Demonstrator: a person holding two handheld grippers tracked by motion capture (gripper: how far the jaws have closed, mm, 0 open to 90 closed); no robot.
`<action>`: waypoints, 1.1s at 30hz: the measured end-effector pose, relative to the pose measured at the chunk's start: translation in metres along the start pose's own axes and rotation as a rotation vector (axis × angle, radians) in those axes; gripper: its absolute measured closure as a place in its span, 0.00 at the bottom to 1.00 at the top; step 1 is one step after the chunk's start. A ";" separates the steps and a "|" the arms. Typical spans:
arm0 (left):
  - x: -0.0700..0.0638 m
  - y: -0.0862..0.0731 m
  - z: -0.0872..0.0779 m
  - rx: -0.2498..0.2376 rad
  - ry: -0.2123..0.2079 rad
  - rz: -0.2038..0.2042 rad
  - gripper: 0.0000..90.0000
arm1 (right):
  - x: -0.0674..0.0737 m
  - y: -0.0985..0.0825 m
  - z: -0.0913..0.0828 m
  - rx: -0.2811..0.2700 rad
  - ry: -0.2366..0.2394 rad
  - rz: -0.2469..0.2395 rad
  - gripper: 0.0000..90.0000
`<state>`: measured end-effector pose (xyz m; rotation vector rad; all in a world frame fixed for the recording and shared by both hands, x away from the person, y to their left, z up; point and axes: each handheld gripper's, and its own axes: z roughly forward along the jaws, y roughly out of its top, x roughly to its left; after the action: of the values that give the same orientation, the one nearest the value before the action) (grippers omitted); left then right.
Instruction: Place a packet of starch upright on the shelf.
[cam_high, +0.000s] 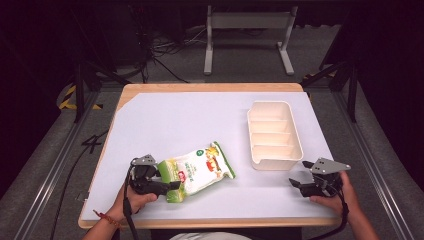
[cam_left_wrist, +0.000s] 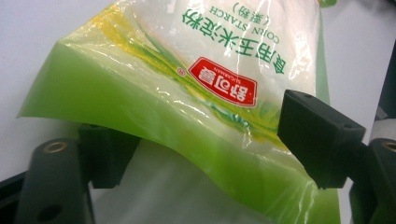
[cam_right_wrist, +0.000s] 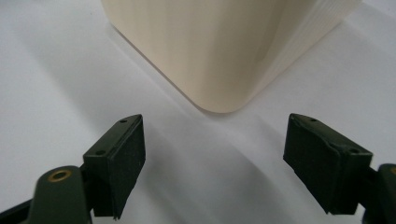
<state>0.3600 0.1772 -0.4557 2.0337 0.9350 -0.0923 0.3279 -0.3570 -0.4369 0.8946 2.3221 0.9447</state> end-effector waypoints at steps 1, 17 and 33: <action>0.000 0.002 0.002 0.002 0.002 0.007 0.32 | 0.000 0.000 0.000 -0.002 0.000 0.000 0.22; 0.000 0.042 0.014 -0.040 0.093 0.159 1.00 | -0.001 -0.001 0.000 -0.003 0.013 0.010 0.23; -0.054 0.131 -0.003 -0.197 0.082 0.480 1.00 | -0.001 -0.001 -0.001 -0.017 0.018 0.006 0.23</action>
<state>0.4052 0.1040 -0.3434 2.0304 0.4606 0.3329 0.3276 -0.3592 -0.4368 0.8908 2.3245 0.9770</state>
